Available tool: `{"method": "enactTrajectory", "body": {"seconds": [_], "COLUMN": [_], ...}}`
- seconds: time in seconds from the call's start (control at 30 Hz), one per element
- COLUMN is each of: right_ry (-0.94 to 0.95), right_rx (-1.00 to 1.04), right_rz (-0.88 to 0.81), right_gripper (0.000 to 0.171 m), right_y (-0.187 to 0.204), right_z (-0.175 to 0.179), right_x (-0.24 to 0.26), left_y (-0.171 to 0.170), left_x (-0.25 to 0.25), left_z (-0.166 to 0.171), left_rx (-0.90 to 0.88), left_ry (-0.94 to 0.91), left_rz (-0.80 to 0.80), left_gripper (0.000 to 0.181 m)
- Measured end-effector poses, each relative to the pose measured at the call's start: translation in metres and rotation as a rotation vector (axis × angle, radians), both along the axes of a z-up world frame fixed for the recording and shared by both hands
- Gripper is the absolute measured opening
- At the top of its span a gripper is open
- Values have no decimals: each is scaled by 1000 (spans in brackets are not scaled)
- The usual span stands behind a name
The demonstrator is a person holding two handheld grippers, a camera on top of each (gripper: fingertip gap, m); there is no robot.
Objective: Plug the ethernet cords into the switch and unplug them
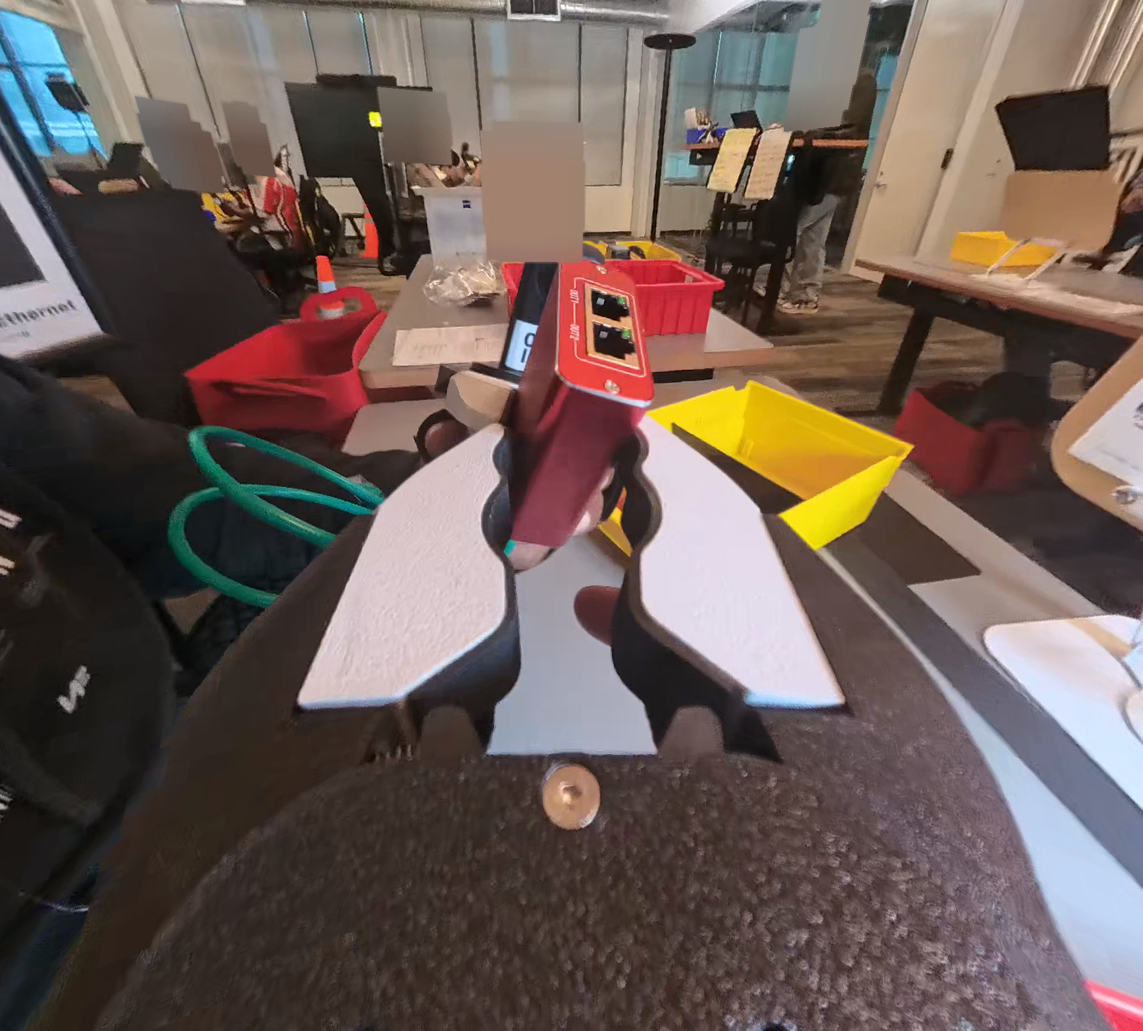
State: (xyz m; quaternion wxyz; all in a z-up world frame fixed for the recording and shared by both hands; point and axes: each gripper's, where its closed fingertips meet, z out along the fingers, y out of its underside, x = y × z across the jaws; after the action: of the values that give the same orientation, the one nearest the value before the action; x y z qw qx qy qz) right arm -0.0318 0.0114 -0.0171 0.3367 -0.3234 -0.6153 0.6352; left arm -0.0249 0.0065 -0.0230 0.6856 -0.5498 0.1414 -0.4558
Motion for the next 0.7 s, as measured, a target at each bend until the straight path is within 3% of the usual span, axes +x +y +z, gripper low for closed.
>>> {"method": "enactTrajectory", "body": {"seconds": [0.13, 0.27, 0.37, 0.5, 0.6, 0.7], "right_ry": [-67, -53, -44, -20, -6, -38], "right_rx": [-95, -60, 180, 701, 879, 941], "right_rz": [4, -66, -254, -470, -455, -431], "right_gripper": [29, 27, 26, 27, 26, 27], "right_y": [13, 32, 53, 63, 45, 34], "right_z": [11, 16, 11, -15, -33, -48], "right_x": [3, 18, 26, 16, 2, -7], "left_y": [13, 29, 34, 34, 41, 45], "left_x": [3, -6, -23, -21, -31, -38], "left_z": [7, 4, 4, -4, -23, -44], "left_rx": [-49, -57, -67, -80, -35, -41], "left_ry": [-13, 169, 317, 561, 901, 1132], "left_rz": [-25, 101, 282, 405, 622, 710], "left_gripper": [26, 29, 29, 44, 46, 49]}}
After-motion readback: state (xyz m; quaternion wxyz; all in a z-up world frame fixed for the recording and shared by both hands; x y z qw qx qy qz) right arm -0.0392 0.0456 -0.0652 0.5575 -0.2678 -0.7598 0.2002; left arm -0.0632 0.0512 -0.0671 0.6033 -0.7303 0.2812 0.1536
